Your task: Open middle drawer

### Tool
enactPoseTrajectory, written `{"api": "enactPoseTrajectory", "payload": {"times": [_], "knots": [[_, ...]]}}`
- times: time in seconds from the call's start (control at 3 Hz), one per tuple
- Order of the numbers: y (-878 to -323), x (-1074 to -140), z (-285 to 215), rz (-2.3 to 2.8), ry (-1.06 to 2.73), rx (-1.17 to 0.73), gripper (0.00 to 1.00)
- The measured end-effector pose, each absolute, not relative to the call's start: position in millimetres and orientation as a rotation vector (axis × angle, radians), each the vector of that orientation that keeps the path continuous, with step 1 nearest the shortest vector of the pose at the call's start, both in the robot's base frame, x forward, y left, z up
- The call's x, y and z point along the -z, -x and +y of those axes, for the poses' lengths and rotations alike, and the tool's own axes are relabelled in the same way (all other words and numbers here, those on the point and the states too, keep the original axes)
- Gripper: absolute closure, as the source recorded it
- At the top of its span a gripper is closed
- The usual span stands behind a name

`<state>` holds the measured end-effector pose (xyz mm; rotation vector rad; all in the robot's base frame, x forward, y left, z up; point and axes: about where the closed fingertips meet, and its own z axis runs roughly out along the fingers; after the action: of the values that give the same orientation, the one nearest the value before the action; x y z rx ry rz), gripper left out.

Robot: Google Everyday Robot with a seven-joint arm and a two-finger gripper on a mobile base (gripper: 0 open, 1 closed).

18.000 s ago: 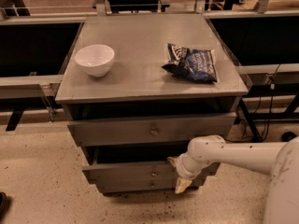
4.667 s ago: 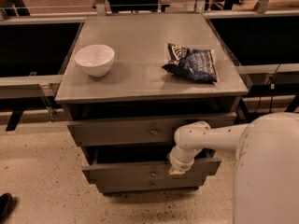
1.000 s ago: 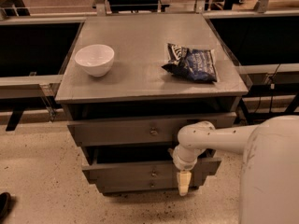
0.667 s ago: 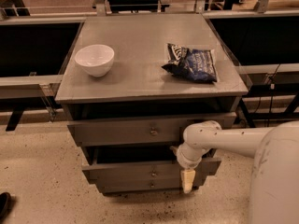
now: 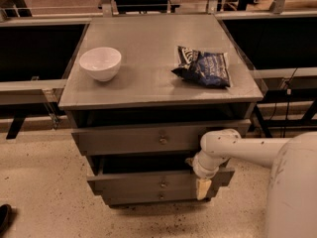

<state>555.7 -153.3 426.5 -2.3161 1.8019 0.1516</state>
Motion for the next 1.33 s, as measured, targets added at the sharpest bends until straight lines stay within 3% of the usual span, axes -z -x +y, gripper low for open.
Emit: {"api": "enactPoseTrajectory", "payload": {"times": [1.0, 1.33], "knots": [[-536.1, -416.8, -167.9, 1.844, 2.307, -0.119, 0.84], [-537.9, -418.3, -166.1, 1.844, 2.307, -0.119, 0.86]]}}
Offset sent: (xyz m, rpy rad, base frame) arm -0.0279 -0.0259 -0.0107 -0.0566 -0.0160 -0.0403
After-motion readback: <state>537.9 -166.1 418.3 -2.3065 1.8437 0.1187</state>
